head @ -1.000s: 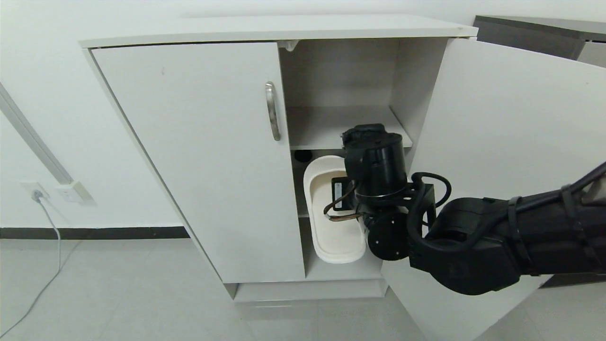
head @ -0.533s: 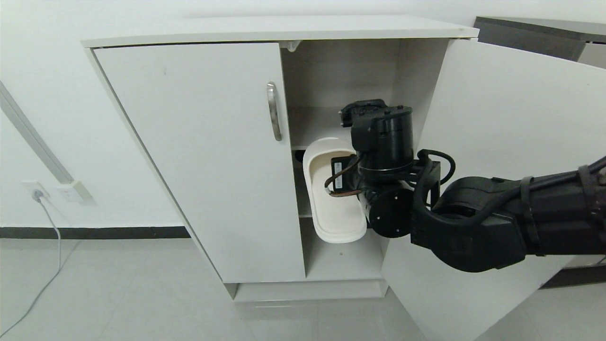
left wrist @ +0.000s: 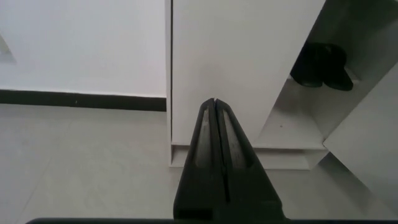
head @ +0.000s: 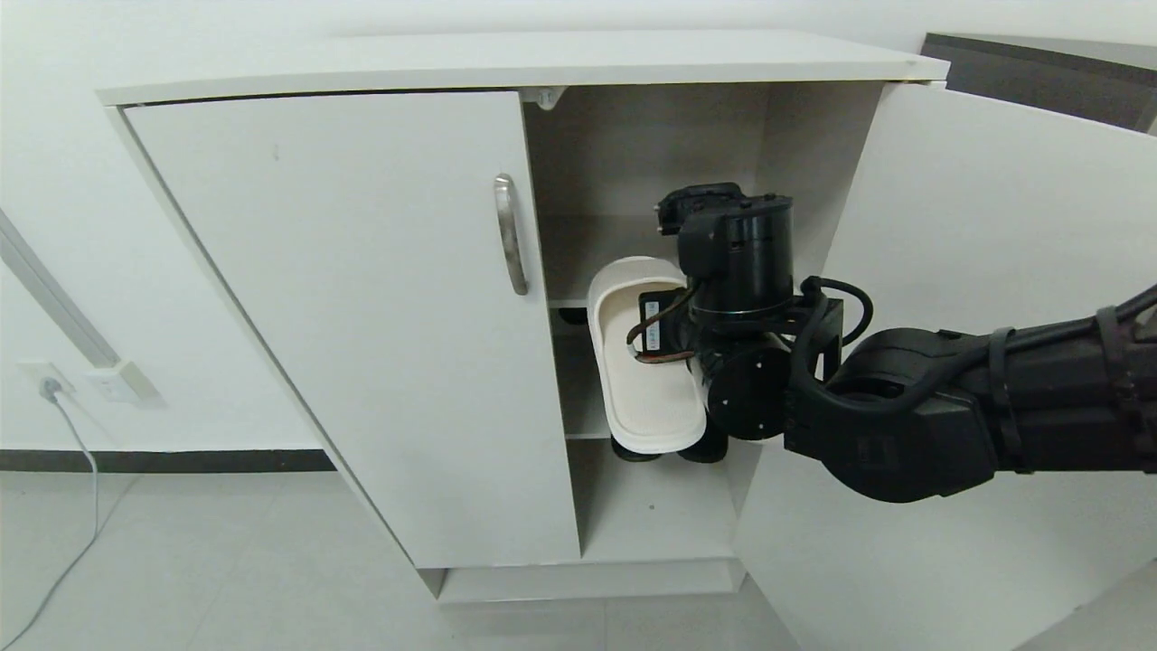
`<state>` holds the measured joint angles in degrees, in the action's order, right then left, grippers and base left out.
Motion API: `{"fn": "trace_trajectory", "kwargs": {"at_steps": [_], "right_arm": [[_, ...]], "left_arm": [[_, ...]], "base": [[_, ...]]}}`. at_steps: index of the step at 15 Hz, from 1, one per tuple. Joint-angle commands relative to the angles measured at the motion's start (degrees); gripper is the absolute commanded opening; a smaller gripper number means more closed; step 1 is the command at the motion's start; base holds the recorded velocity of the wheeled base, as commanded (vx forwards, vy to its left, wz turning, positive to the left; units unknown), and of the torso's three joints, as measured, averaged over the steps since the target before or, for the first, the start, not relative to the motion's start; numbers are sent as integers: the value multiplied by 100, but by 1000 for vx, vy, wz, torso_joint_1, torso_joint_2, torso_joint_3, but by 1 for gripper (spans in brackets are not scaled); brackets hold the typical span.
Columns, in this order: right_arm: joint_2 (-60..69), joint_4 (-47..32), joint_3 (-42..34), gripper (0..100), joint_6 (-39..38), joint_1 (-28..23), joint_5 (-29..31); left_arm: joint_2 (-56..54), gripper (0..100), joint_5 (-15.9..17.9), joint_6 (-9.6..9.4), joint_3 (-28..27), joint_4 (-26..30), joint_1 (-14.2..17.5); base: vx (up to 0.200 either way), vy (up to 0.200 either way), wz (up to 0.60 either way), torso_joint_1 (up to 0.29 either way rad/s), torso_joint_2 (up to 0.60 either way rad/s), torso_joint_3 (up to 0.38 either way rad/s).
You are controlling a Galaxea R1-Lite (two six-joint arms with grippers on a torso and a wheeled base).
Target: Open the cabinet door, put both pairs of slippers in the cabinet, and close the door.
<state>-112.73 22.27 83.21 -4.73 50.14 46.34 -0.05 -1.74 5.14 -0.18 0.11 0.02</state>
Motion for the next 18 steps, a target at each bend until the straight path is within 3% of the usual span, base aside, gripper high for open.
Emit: {"fn": "trace_trajectory", "kwargs": {"at_steps": [1, 6, 13, 18], "right_arm": [[5, 5, -7, 0, -2, 5, -2], [-39, 23, 11, 0, -2, 5, -2], [-215, 67, 72, 0, 7, -39, -248], [-584, -258, 916, 0, 174, -338, -485]], "left_arm": [[5, 0, -1, 4, 1, -2, 6], [5, 0, -1, 4, 1, -2, 6], [5, 0, -1, 4, 1, -2, 6], [5, 0, -10, 4, 1, -2, 6]], "base": [[200, 0, 0, 2, 7, 2], [200, 0, 0, 5, 2, 4], [0, 0, 0, 0, 0, 0], [0, 0, 0, 0, 0, 0]]}}
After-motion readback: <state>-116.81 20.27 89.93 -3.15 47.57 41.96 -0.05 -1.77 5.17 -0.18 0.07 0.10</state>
